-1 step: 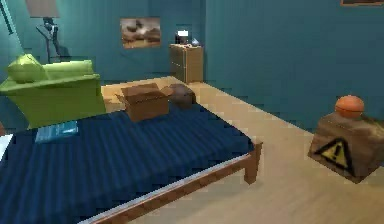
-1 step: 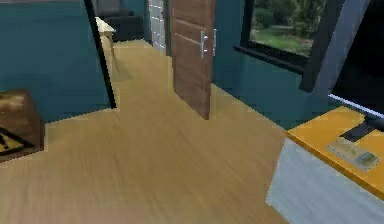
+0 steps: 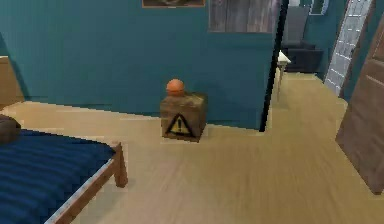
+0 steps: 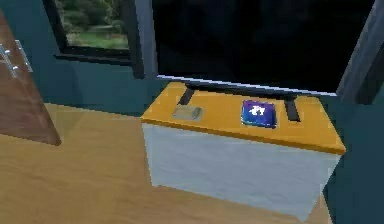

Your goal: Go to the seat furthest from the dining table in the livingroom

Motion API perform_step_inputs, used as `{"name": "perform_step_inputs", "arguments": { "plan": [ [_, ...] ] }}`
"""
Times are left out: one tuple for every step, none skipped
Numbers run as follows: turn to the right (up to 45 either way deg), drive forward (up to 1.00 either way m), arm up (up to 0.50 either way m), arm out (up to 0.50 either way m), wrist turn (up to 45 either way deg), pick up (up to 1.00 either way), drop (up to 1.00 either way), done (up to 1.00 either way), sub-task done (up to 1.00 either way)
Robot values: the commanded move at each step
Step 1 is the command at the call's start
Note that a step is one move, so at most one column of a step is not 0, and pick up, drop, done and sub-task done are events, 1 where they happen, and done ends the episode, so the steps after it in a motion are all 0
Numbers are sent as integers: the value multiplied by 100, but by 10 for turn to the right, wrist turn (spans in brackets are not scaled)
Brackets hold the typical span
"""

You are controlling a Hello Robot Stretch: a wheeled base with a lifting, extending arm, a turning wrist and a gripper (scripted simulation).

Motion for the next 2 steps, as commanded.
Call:
{"name": "perform_step_inputs", "arguments": {
  "plan": [
    [270,0,0,0,0,0,0,0,0],
    [0,100,0,0,0,0,0,0,0]
  ]
}}
